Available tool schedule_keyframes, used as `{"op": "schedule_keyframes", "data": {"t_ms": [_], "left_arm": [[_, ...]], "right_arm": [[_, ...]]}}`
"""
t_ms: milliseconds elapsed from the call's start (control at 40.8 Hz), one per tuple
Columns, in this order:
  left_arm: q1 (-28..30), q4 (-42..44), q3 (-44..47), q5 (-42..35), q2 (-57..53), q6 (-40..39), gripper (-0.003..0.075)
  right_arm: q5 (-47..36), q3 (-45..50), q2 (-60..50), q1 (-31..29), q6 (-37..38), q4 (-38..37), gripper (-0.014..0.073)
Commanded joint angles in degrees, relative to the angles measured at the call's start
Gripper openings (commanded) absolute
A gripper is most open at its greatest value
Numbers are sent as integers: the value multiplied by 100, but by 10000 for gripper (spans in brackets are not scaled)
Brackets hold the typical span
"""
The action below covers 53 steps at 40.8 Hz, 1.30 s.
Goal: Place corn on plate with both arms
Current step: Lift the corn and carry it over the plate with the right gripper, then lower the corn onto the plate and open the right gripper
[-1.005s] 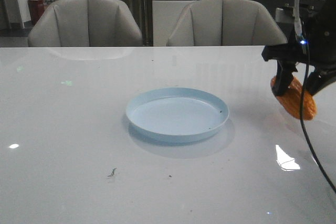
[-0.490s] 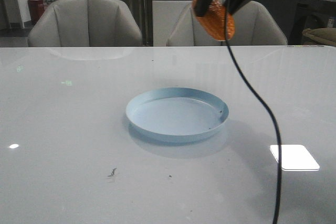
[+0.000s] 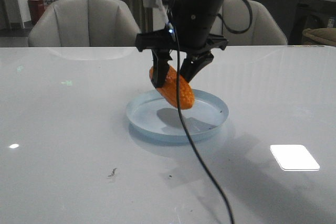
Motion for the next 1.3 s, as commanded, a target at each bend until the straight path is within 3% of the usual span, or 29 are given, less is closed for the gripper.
{"op": "schedule_keyframes", "data": {"t_ms": [0,123,270,343,441,662,907,1128,1275], "left_arm": [[3,-84,-163,-377,-58,-62,499],[3,-231,-163,-364,-58,-62,499],[3,-289,-163,-364,-58,-62,499],[3,-289,-163,-364,-58,-62,499],[3,-289,-163,-375,-58,-62,499],[3,-278,-163,-397,-58,-62,499],[3,-162,-163,-408,-58,-62,499],[3,-153,-163,-494,-58,-62,499],[3,-153,-163,-577,-58,-62,499]], "right_arm": [[-194,-192,-198,-12,-48,-64,221],[-199,-192,-129,-12,-48,-165,329],[-220,-192,-129,-12,-48,-353,554],[-225,-192,-129,-12,-42,-355,622],[-169,-264,-134,-12,-12,-342,624],[839,-1103,-509,-62,-25,-605,624],[1223,-1886,-1810,-427,97,-469,624],[1729,-1651,-3315,-1292,85,-536,624],[1629,-502,-4451,-2037,-90,-831,624]]}}
